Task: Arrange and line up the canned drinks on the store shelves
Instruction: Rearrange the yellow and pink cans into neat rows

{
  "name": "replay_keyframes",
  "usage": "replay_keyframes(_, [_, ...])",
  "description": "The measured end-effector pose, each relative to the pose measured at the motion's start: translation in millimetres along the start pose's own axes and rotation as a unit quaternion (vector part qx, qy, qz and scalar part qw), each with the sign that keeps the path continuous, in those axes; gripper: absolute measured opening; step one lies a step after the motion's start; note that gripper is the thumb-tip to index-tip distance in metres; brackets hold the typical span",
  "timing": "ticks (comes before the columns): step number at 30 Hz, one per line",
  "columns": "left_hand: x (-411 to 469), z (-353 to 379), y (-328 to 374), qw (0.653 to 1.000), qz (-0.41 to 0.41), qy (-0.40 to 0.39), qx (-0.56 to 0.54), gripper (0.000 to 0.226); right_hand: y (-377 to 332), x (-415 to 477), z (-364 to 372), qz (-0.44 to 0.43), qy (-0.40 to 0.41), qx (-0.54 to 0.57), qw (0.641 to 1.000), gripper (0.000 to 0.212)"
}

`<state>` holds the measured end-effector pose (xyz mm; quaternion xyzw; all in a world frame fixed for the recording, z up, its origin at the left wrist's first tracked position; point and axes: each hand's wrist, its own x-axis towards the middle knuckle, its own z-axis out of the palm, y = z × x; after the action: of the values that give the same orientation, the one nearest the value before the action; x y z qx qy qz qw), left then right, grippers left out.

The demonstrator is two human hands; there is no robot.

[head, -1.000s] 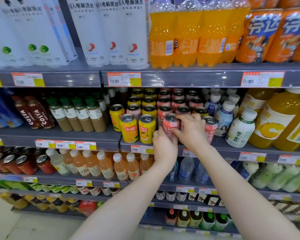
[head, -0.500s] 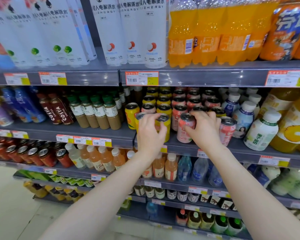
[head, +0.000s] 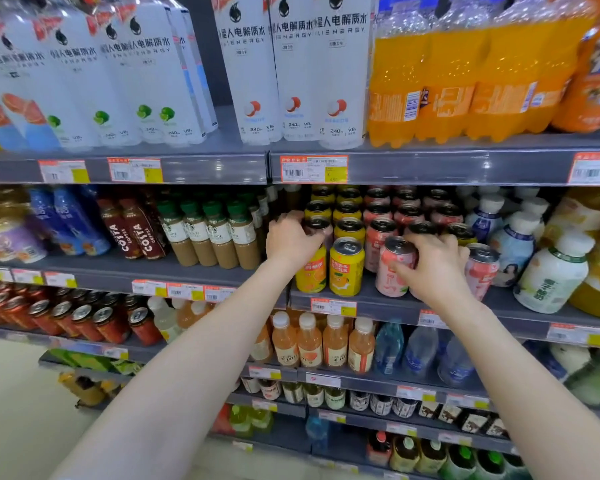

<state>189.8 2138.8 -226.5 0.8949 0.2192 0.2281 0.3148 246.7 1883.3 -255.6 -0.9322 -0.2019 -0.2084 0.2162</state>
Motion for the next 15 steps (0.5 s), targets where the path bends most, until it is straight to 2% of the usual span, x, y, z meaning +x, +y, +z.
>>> replay_keyframes(5, [23, -4, 11, 0.985, 0.027, -0.059, 0.157, 0.066, 1, 1, -1, 0.009, -0.012, -0.025, 1.0, 0.062])
replay_keyframes(10, [34, -1, 22, 0.96, 0.016, -0.141, 0.242, 0.06, 0, 1, 1, 0.019, -0.012, -0.034, 0.999, 0.062])
replay_keyframes(15, [39, 0, 19, 0.958, 0.03, -0.128, 0.254, 0.057, 1, 2, 3, 0.026, -0.014, -0.036, 0.999, 0.063])
